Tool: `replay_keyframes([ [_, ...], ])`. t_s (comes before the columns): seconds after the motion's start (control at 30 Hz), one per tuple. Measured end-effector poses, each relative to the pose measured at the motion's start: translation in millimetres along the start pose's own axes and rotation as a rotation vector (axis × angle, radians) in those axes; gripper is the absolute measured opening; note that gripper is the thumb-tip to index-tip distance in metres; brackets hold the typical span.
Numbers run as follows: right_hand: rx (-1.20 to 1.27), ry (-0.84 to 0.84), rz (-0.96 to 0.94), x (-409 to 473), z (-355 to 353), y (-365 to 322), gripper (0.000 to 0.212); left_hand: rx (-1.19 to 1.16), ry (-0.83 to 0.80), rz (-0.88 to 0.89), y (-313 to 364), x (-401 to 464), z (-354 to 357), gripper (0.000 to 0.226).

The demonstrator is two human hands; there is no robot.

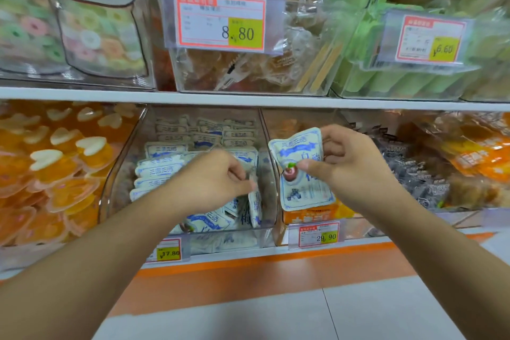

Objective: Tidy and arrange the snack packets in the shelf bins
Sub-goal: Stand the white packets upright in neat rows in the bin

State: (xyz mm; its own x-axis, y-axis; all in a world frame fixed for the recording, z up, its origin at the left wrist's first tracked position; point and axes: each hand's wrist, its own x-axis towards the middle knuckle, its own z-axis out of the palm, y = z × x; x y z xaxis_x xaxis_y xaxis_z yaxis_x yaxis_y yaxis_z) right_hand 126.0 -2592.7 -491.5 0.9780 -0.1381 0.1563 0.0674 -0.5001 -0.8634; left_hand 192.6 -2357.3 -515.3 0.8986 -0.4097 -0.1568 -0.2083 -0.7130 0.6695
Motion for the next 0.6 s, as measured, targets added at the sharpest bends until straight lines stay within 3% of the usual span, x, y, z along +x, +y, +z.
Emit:
replay_keyframes([
  [0.1,0.05,-0.006,0.029,-2.1,-3.2,3.5,0.027,0.089,-0.03,-0.059,2.6,14.5,8.3,0.051],
  [0.27,0.031,-0.046,0.029,-2.2,-3.5,3.3,0.024,0.154,0.004,-0.091,3.4,21.8,12.1,0.041],
  [0.47,0.157,-0.074,0.092,-4.7,-4.4,0.4,0.02,-0.218,0.115,-0.108,-4.7,-6.1,-18.7,0.015],
  [0.6,0.269,-0.081,0.113,-7.4,0.8,-9.7,0.017,-0.5,0.174,-0.049,-8.2,-32.3,-34.2,0.029],
])
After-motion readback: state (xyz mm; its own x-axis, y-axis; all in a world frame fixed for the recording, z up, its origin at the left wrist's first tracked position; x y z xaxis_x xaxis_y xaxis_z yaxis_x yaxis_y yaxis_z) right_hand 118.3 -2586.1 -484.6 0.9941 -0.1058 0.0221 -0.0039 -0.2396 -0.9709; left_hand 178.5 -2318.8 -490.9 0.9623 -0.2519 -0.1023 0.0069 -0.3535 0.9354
